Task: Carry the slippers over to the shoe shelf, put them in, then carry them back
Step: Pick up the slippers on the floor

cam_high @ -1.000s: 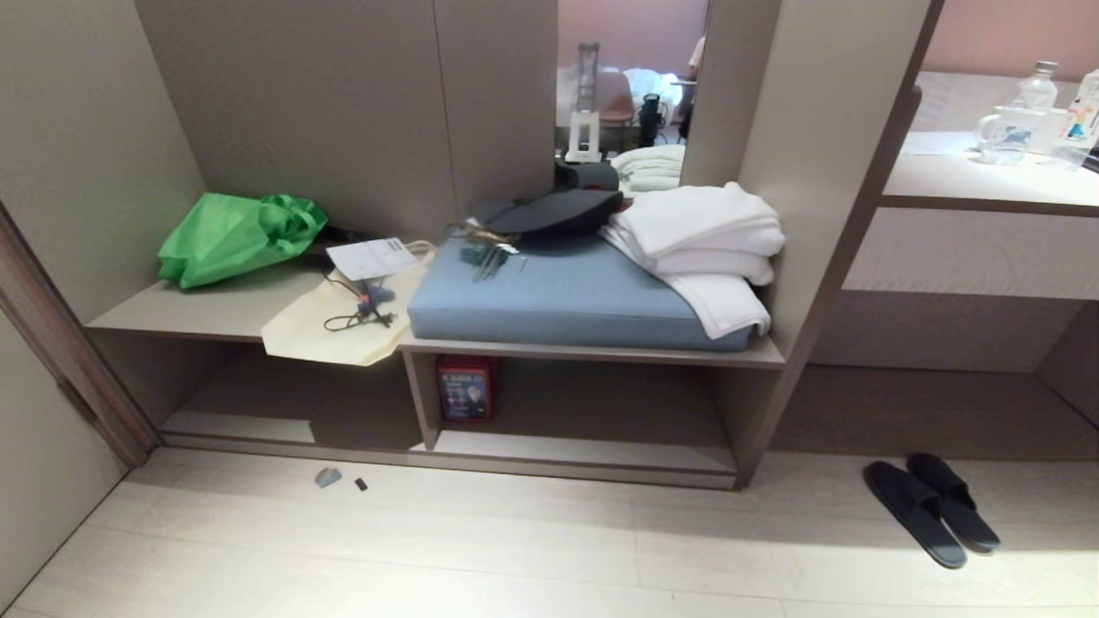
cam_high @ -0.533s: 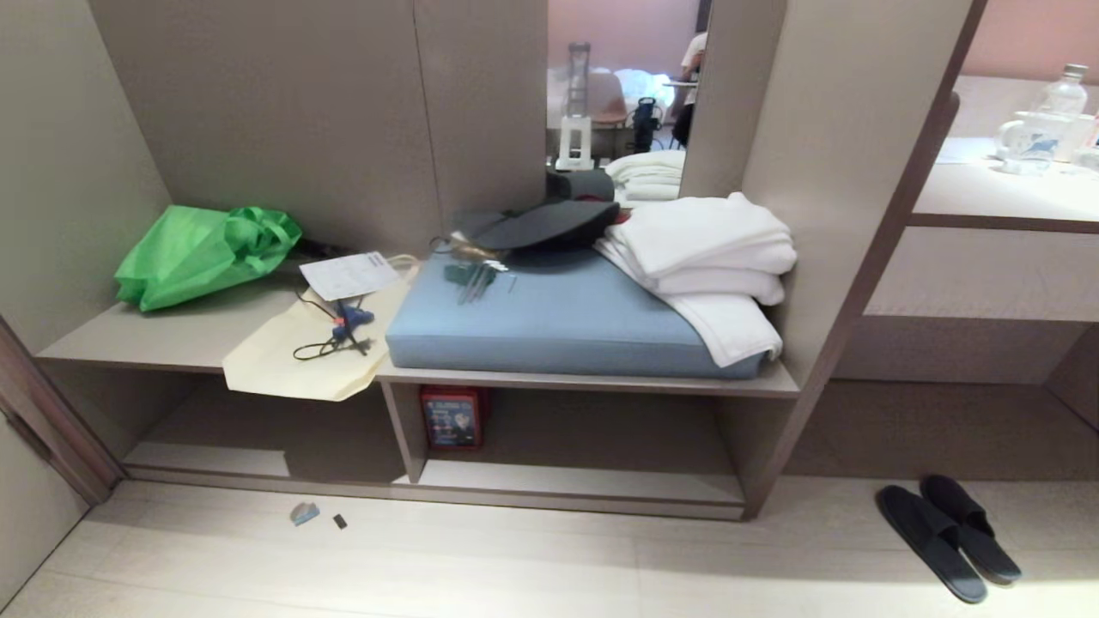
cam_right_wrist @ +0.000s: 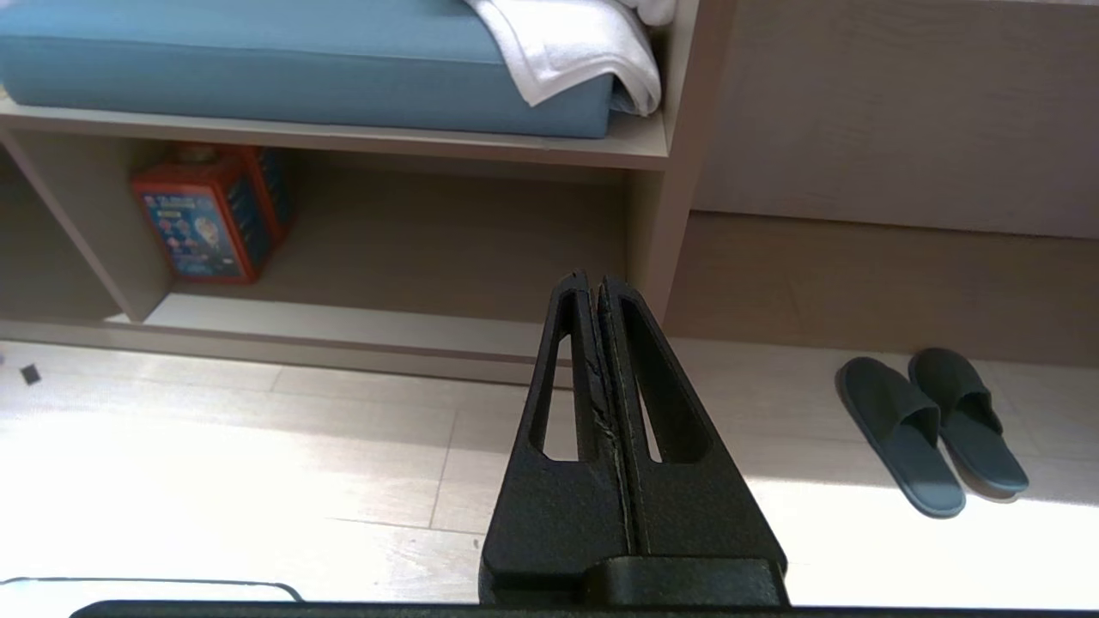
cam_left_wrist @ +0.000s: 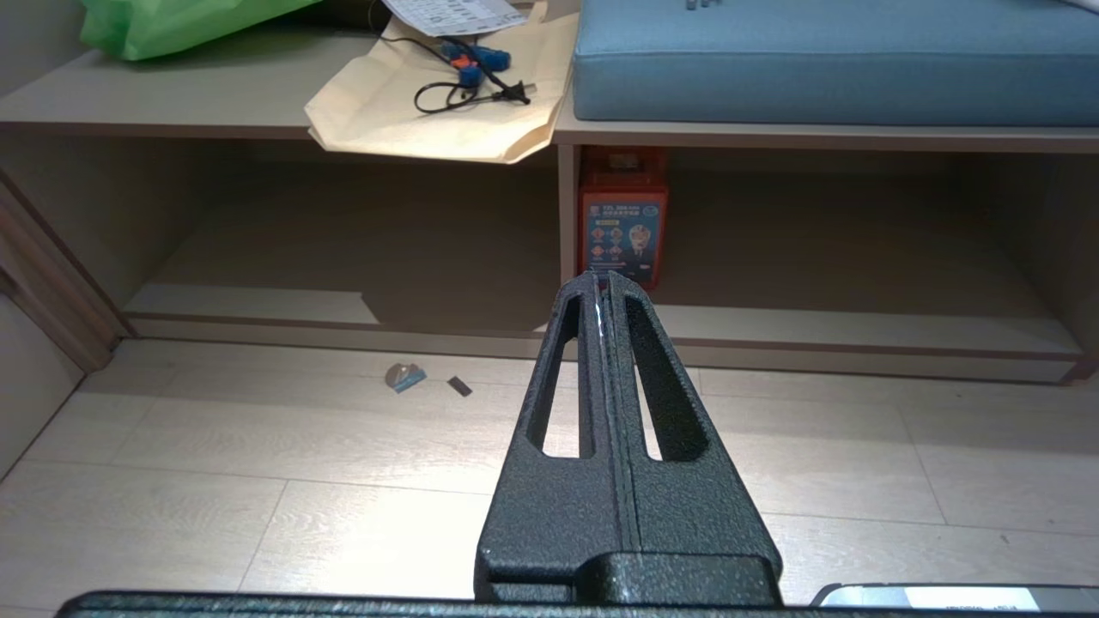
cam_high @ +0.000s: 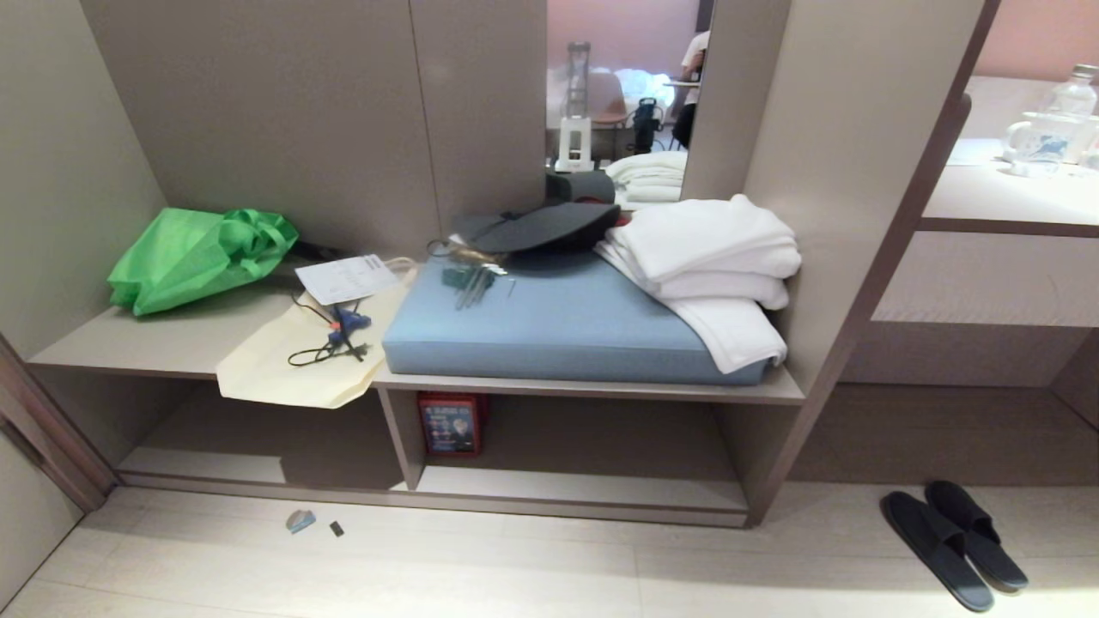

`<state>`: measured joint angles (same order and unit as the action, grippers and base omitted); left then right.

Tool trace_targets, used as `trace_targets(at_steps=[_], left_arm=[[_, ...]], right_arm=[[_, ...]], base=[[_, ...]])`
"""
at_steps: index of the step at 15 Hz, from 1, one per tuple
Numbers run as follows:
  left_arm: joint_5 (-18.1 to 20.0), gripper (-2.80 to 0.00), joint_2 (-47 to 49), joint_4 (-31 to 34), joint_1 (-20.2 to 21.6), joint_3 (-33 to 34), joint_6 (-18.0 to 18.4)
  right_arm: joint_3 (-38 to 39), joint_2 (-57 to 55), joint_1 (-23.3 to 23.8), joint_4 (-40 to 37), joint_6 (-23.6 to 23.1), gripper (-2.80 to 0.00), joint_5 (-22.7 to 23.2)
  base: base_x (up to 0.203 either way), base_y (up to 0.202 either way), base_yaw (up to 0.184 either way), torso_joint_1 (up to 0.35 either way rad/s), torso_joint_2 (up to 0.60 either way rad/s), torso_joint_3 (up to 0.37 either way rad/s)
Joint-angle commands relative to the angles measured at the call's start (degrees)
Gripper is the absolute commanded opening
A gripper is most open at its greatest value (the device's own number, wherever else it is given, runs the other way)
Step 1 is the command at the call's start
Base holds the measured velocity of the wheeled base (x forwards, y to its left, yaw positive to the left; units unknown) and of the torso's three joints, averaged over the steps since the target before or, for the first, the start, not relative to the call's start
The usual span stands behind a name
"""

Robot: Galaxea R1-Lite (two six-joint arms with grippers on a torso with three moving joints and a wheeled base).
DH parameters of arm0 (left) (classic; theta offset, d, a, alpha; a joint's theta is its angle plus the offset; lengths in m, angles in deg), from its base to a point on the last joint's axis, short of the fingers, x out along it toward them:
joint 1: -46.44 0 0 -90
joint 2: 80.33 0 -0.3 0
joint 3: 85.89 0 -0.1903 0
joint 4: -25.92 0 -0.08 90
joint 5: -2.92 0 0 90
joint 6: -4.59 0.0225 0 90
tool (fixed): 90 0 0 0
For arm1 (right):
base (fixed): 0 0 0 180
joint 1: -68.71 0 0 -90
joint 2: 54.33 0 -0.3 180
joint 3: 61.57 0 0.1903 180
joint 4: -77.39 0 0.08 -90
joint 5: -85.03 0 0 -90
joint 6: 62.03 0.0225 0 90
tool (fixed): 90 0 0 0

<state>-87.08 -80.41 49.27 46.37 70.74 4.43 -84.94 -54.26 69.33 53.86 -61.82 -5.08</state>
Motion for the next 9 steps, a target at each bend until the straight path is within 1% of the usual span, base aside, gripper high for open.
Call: trace_targets(at_steps=[1,3,5,9], left_arm=[[0.00,-2.80,0.07,-0.04,-0.01,0.00,-0.02],[0.00,-2.80,0.07,0.01,-0.01,0.00,-0.02],[0.00,-2.80,0.07,-0.06,0.01,0.00,-0.02],[0.00,-2.80,0.07,0.02,-0.01,0.00,-0.02]], right_arm=[[0.00,-0.07,-0.01,-0.02,0.05,-2.80,0.02],[0.00,-0.07,-0.01,-0.02,-0.03,-2.80,0.02],[0.00,-0.07,-0.01,-0.02,-0.03,-2.80,0.02],[0.00,-0.07,-0.01,-0.02,-0.03,-2.80,0.02]], base=[[0.000,0.000,0.000,0.000,0.00,0.000],[0.000,0.000,0.000,0.000,0.00,0.000],[0.006,-0.079,0.006,0.002,0.00,0.002],[0.000,-0.193,0.002,0.003,0.00,0.002]])
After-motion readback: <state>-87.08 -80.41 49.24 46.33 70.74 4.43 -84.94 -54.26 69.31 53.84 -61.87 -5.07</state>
